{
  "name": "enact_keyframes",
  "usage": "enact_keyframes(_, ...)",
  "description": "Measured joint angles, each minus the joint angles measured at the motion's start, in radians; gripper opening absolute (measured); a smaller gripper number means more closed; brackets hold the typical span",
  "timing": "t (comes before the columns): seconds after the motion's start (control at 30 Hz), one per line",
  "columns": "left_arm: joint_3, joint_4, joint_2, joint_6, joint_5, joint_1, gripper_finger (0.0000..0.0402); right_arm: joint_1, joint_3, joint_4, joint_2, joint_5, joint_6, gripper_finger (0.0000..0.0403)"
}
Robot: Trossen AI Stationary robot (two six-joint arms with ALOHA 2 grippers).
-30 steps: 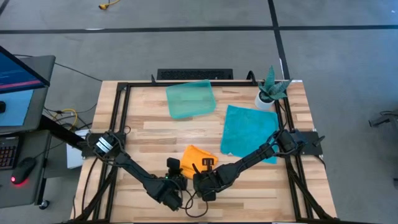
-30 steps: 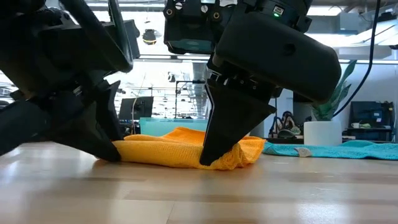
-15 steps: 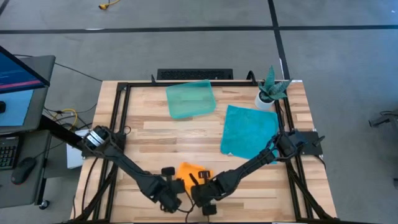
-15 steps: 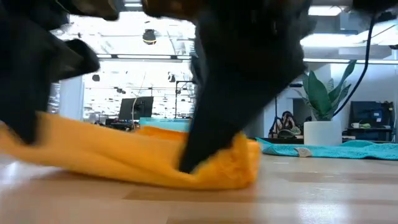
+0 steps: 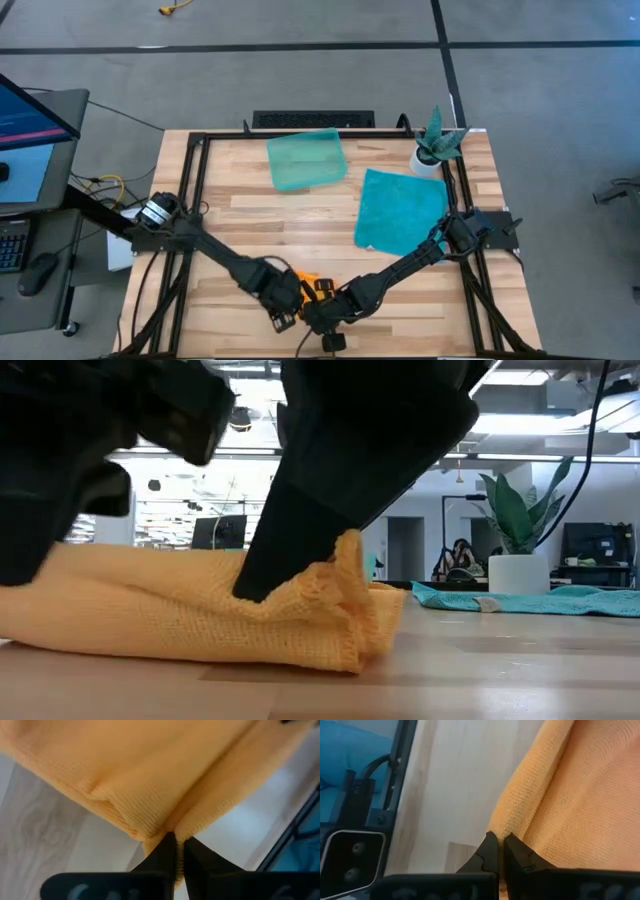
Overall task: Roll microfiber towels into tight, uniform cylinder then place into a basket
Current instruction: Roll the yellow microfiber towel
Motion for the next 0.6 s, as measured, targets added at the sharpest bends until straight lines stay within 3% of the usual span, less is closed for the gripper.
enact_keyframes(0.3, -0.082, 0.098, -0.002, -0.028, 0.07, 0.108, 0.0011, -0.002, -0.001, -0.018, 0.0, 0.029, 0.025, 0.0021)
enact_keyframes(0.47, -0.123, 0.16, -0.005, -0.054, 0.08, 0.122, 0.0011, -0.002, -0.001, -0.019, 0.0, 0.041, 0.036, 0.0053)
enact_keyframes(0.6, -0.13, 0.102, -0.005, -0.068, 0.085, 0.125, 0.0011, 0.015, -0.002, -0.039, -0.002, 0.01, 0.038, 0.0082)
